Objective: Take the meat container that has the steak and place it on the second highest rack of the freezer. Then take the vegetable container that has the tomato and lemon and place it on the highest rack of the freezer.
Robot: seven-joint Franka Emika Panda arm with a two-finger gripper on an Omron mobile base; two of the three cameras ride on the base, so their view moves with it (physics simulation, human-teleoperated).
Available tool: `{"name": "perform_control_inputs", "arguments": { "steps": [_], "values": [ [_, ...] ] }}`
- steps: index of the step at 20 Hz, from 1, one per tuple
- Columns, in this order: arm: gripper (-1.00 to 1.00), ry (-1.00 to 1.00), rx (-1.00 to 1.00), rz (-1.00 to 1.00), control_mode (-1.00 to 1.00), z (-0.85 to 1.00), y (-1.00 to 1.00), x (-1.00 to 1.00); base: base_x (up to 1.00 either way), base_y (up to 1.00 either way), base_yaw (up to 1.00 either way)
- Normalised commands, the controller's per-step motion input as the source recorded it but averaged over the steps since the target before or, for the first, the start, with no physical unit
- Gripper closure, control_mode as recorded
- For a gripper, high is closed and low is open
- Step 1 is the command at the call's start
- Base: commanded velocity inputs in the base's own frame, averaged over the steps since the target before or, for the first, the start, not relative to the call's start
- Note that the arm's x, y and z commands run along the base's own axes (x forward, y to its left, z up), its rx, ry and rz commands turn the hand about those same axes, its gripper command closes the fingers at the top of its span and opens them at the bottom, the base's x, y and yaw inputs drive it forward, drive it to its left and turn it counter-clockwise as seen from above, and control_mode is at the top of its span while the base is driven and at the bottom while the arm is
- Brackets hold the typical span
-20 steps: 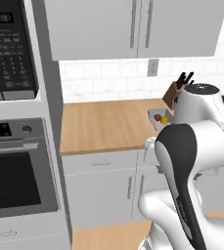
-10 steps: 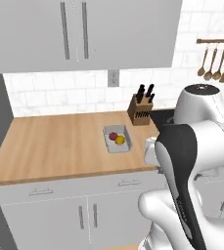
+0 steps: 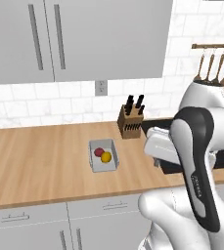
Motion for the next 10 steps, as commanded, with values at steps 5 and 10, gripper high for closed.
{"name": "perform_control_inputs", "arguments": {
  "steps": [5, 10],
  "values": [
    [-1.00, 0.09, 0.22, -0.14, -1.00, -0.56, 0.18, 0.99, 0.00, 0.00, 0.00],
    [-1.00, 0.05, 0.00, -0.23, -1.00, -0.63, 0.44, 1.00, 0.00, 0.00, 0.00]
  ]
}}
